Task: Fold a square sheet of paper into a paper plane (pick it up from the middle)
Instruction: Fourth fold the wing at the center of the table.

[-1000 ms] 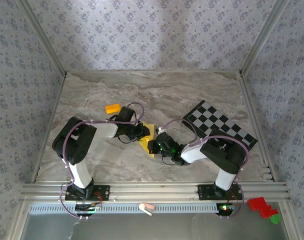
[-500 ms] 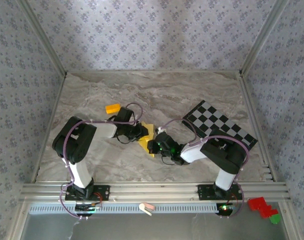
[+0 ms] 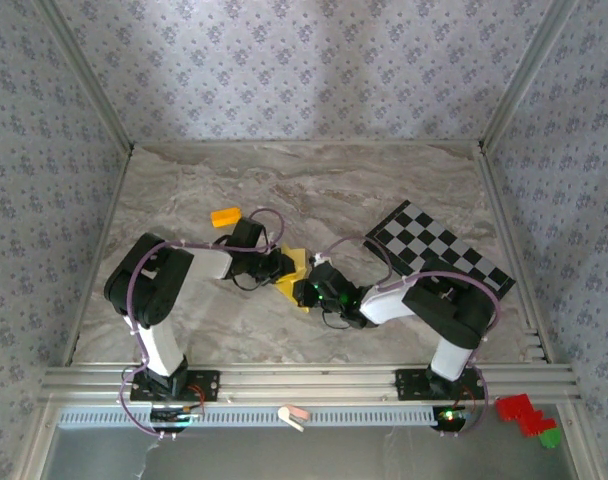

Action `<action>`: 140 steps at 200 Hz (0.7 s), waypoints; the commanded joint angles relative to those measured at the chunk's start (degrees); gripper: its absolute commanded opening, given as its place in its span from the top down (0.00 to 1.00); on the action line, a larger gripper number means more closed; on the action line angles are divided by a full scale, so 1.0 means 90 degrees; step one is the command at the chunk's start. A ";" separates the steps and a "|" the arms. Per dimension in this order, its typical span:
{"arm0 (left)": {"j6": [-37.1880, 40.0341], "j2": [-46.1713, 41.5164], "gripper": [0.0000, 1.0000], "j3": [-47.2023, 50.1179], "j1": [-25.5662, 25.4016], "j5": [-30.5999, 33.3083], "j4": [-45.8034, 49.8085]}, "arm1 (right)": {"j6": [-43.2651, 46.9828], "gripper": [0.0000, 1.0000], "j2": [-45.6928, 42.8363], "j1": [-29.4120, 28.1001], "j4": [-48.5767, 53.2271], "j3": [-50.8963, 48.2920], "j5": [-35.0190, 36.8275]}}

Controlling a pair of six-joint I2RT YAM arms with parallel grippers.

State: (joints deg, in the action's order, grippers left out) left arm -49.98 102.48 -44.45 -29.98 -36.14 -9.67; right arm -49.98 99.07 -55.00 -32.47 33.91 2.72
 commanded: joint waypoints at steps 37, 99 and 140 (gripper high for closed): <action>0.0086 0.0223 0.82 0.0183 0.0050 0.0128 0.0010 | 0.0046 0.80 -0.0342 0.0066 0.0940 -0.0072 -0.0201; 0.0098 0.0235 0.82 0.0202 0.0054 0.0118 0.0002 | -0.0127 0.81 -0.0531 0.0155 0.0756 -0.0136 -0.0405; 0.0084 0.0235 0.83 0.0224 0.0050 0.0129 -0.0016 | -0.0332 0.86 -0.0367 0.0194 0.0215 -0.0172 -0.0689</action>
State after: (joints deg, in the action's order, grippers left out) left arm -50.00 102.54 -43.83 -29.98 -36.47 -11.03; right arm -50.98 95.18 -53.69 -27.40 33.43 -1.56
